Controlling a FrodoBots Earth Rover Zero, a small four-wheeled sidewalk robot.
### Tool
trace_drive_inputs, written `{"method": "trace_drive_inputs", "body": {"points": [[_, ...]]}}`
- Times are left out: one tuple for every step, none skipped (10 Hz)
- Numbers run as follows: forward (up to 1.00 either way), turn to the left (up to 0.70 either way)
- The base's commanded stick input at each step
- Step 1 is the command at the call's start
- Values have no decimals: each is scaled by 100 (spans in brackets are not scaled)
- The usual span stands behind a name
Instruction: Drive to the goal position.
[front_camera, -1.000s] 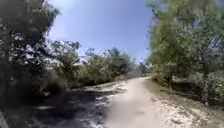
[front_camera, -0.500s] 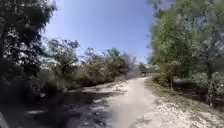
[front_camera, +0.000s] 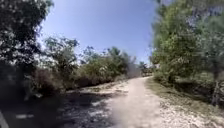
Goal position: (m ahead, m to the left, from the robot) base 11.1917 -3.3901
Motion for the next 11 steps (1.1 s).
{"method": "trace_drive_inputs", "body": {"points": [[45,2],[45,2],[45,2],[45,2],[45,2],[45,2],[45,2],[45,2],[45,2],[45,2],[45,2]]}}
